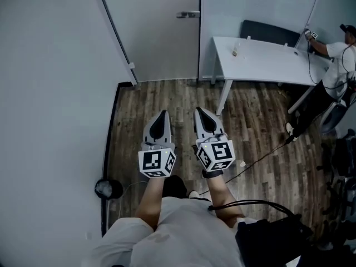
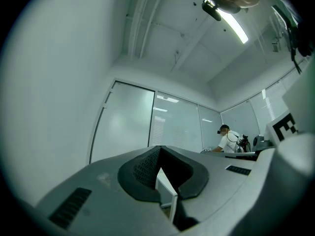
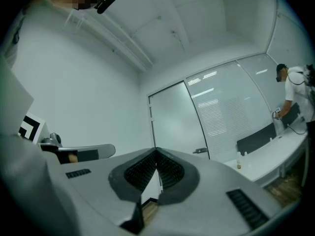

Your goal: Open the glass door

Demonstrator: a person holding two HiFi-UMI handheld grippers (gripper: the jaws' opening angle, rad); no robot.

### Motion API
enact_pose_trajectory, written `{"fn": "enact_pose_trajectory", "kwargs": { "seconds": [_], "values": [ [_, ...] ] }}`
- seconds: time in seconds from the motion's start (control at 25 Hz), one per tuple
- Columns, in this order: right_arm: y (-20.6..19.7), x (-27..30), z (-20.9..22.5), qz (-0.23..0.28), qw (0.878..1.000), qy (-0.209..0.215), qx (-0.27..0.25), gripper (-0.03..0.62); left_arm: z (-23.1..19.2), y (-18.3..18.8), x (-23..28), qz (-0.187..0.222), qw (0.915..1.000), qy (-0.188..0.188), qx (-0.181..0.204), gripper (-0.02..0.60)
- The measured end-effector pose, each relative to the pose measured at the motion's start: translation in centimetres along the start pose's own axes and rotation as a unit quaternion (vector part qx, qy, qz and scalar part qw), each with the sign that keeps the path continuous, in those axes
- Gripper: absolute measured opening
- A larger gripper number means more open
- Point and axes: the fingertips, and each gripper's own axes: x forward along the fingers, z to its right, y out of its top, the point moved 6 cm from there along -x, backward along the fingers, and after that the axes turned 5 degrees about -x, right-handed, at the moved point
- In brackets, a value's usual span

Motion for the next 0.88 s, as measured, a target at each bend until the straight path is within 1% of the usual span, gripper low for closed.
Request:
{"fn": "enact_pose_trajectory", "kwargs": {
  "seconds": [0.16, 0.28, 0.44, 0.52, 0.68, 0.88],
  "values": [
    [-0.9, 3.1, -0.8, -0.004, 1.000, 0.018, -0.009, 0.002, -2.5, -0.8, 2.2, -0.001, 1.0000, 0.007, -0.004, 0.002],
    [-2.2, 6.0, -0.7, -0.014, 1.000, 0.015, -0.011, 0.002, -4.8, -1.8, 4.8, -0.005, 0.9999, 0.002, -0.013, 0.002],
    [-4.3, 11.9, 0.6, -0.022, 1.000, -0.006, -0.018, 0.002, -9.2, -3.4, 10.8, -0.019, 0.9990, -0.023, -0.032, 0.002],
    [-5.0, 14.9, 1.5, -0.021, 0.999, -0.020, -0.016, 0.002, -11.2, -3.9, 13.9, -0.024, 0.9985, -0.037, -0.033, 0.002],
    [-4.5, 22.4, 2.1, -0.009, 0.999, -0.036, -0.007, 0.002, -15.9, -3.4, 19.7, -0.025, 0.9971, -0.062, -0.036, 0.002],
    [-4.0, 30.4, 1.1, -0.002, 0.998, -0.050, -0.024, 0.002, -22.5, -2.4, 24.7, -0.020, 0.9957, -0.077, -0.047, 0.002]
  ]
}}
